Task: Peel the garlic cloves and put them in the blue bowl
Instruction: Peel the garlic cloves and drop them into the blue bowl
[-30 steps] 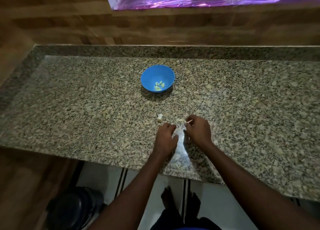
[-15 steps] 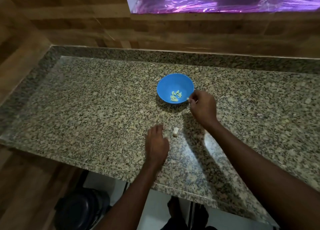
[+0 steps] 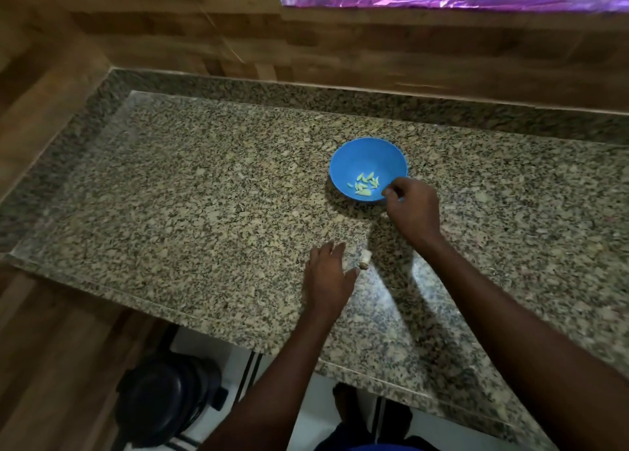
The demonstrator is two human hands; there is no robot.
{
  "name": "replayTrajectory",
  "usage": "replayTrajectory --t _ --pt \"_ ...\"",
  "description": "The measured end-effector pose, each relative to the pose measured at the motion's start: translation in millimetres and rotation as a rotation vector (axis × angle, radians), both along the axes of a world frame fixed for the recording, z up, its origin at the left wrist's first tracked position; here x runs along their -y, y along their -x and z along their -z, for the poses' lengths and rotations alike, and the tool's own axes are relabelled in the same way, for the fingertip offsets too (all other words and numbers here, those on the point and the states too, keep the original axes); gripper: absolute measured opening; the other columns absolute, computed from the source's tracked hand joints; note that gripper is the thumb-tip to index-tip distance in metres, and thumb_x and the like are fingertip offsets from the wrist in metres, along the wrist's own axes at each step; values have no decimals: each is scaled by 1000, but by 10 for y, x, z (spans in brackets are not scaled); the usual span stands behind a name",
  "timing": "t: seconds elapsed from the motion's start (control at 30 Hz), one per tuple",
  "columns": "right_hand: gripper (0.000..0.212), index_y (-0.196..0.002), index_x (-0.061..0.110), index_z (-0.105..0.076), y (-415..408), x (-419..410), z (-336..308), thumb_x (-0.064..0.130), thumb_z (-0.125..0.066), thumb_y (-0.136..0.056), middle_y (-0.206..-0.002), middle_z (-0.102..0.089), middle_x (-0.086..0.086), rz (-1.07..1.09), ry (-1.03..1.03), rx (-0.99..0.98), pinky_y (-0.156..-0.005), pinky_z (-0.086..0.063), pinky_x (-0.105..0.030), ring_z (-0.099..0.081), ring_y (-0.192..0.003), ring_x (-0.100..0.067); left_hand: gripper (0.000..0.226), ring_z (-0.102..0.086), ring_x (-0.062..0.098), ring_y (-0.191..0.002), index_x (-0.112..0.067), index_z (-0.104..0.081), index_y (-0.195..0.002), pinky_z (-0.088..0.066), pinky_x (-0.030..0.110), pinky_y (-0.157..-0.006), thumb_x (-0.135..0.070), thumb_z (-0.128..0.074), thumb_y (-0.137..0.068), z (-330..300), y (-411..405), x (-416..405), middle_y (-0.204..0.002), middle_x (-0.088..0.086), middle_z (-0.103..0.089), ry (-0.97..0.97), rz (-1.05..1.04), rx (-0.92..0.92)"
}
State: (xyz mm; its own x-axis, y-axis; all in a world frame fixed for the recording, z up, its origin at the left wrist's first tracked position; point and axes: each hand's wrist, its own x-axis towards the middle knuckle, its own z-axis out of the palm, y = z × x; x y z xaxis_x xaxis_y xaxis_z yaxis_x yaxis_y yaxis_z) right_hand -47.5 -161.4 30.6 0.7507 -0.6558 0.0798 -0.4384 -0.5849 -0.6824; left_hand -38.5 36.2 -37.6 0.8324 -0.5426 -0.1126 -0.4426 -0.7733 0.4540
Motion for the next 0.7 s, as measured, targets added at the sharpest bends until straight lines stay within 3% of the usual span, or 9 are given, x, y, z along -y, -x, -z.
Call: replayTrajectory --t 0.17,0.27,0.37,0.47,0.53,0.7 --pt "15 -84 12 -77 788 -111 261 22 -67 -91 -70 -71 -5 119 -205 -133 -61 -41 -27 -65 -68 -22 42 -49 24 -115 -16 -65 -129 -47 39 -92 -26 -73 -89 -73 133 277 -120 7 -58 131 27 -87" --pt "19 -75 14 -77 953 -188 363 16 -67 -90 -65 -73 -1 98 -465 -201 -63 -55 -31 -71 -68 -23 28 -61 18 -102 -18 -73 -115 -54 38 -87 -15 -74 -88 -21 215 371 -109 1 -64 235 -24 -149" --pt "17 -77 2 -76 1036 -265 334 6 -67 -92 -69 -74 -17 108 -777 -138 -66 -63 -46 -72 -71 -42 20 -68 12 -87 -18 -77 -102 -58 37 -79 -15 -80 -82 -65 279 431 -97 -4 -73 460 -144 -402" --pt "14 -81 -5 -73 1119 -290 292 4 -69 -91 -70 -70 -28 143 -880 -39 -68 -59 -62 -68 -65 -48 18 -71 17 -80 -21 -75 -93 -60 34 -68 -27 -85 -79 -204 377 457 -85 1 -74 602 -165 -585" --pt "14 -83 -6 -72 1179 -284 281 5 -70 -91 -75 -70 -30 178 -932 41 -71 -57 -68 -66 -65 -44 15 -72 18 -72 -18 -75 -95 -60 33 -63 -17 -82 -82 -304 432 454 -82 10 -75 653 -151 -705" --pt "11 -93 -7 -71 1350 -244 209 3 -71 -90 -76 -69 -30 180 -973 133 -76 -56 -67 -64 -67 -36 19 -74 21 -77 -8 -77 -104 -61 35 -73 -1 -75 -86 -429 468 470 -89 12 -78 695 -149 -873"
